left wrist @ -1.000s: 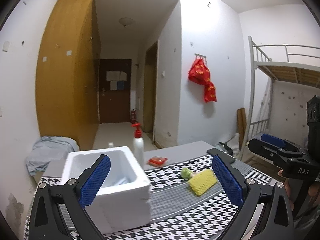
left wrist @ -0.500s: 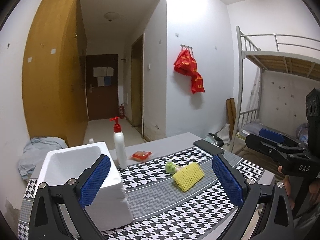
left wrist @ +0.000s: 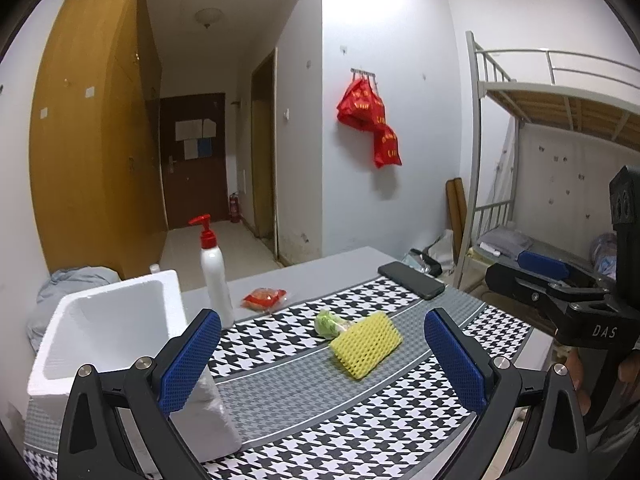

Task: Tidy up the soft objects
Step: 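Withdraw both grippers from the foam box back over the yellow sponge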

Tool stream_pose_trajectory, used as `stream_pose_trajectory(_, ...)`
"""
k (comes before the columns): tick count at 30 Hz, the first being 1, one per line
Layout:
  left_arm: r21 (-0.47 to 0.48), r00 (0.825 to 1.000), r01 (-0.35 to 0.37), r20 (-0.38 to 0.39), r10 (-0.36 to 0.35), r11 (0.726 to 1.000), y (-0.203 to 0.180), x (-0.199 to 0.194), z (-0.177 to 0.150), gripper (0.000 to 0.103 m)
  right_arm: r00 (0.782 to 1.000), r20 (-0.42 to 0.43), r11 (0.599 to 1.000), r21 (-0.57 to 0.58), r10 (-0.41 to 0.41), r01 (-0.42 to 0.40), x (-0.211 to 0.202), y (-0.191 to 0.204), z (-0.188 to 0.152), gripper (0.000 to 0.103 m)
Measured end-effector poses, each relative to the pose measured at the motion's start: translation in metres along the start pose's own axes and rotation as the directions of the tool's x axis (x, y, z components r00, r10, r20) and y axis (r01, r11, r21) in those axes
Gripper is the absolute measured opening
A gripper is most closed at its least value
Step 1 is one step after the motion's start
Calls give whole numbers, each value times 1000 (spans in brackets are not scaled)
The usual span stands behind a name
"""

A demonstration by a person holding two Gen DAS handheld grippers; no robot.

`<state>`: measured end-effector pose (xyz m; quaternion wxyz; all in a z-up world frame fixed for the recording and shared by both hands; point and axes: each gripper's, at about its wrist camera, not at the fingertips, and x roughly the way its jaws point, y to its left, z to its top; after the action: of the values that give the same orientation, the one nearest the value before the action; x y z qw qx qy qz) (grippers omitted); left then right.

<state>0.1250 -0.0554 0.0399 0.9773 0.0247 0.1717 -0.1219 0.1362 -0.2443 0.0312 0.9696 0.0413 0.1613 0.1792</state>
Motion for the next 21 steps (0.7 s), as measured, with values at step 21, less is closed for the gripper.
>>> stream_pose_trajectory(21, 4, 992, 26, -124, -25, 1000, -14, 65, -10, 102, 990, -130, 998, 13, -62, 65, 44, -43, -17, 103)
